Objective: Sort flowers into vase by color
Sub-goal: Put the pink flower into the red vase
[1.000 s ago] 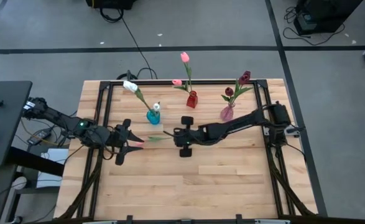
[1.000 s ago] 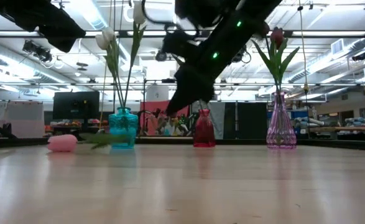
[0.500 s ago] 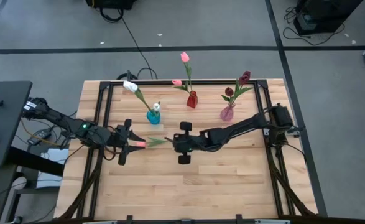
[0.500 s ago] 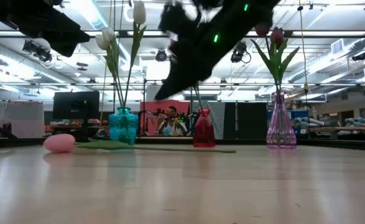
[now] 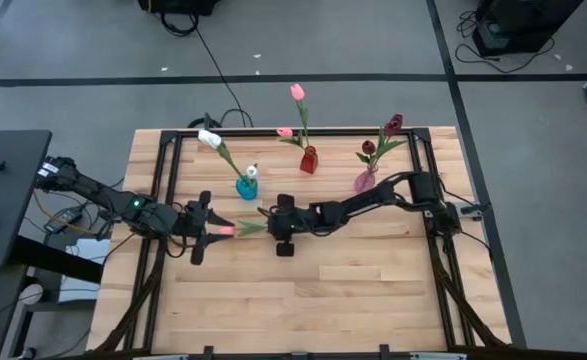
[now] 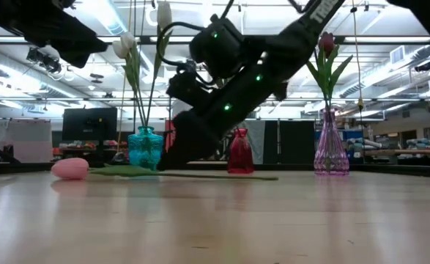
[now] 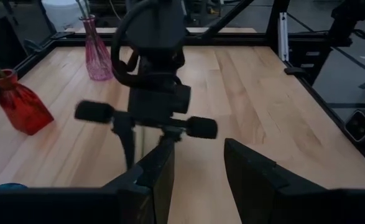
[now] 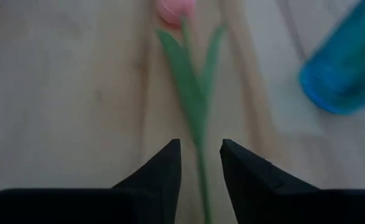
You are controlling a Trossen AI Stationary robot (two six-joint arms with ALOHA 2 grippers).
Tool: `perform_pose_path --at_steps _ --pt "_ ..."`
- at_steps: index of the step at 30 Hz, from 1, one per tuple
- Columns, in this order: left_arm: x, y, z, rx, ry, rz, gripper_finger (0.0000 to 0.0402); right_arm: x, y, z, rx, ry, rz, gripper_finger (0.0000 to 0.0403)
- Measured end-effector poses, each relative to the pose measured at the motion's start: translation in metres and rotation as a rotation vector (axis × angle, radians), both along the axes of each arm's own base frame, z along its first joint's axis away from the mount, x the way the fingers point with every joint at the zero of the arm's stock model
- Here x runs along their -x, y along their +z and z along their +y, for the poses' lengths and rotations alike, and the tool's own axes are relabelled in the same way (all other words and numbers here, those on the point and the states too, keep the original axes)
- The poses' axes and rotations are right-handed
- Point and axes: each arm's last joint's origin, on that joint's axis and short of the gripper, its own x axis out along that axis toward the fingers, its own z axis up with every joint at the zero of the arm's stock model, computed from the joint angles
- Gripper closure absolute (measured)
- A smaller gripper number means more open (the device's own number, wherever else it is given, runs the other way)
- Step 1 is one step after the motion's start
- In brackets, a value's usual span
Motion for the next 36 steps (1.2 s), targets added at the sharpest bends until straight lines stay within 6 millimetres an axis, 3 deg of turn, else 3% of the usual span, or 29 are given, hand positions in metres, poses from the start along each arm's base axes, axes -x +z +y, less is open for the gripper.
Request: perform_pose_path --at_steps 10,13,17,21,24,29,36 --pt "0.0 0.0 0.0 -0.004 0.011 0.0 0.0257 -0.011 -0.026 -0.002 0.01 0.035 -0.077 0.0269" --pt "0.0 0.0 0.0 -0.005 0.011 0.001 0.0257 -0.01 -0.027 -0.002 0.01 0.025 -0.066 0.0298" --pt "0.0 0.0 0.0 -0.005 0.011 0.0 0.0257 -0.01 -0.025 -0.002 0.001 0.013 -0.066 0.0379" --pt "0.0 0.0 0.0 -0.004 0.011 0.0 0.0257 -0.006 -0.017 -0.005 0.037 -0.051 -0.044 0.0391" --pt "0.0 0.0 0.0 -0.001 0.012 0.001 0.0257 0.001 0.004 -0.004 0.076 -0.092 -0.009 0.0397" --pt "0.0 -0.001 0.0 0.001 0.013 0.005 0.0257 0.019 0.058 0.012 0.129 -0.132 -0.022 0.0398" --pt "-0.001 -0.012 0.0 0.058 0.026 -0.024 0.0257 0.069 0.115 0.044 0.186 -0.162 -0.125 0.04"
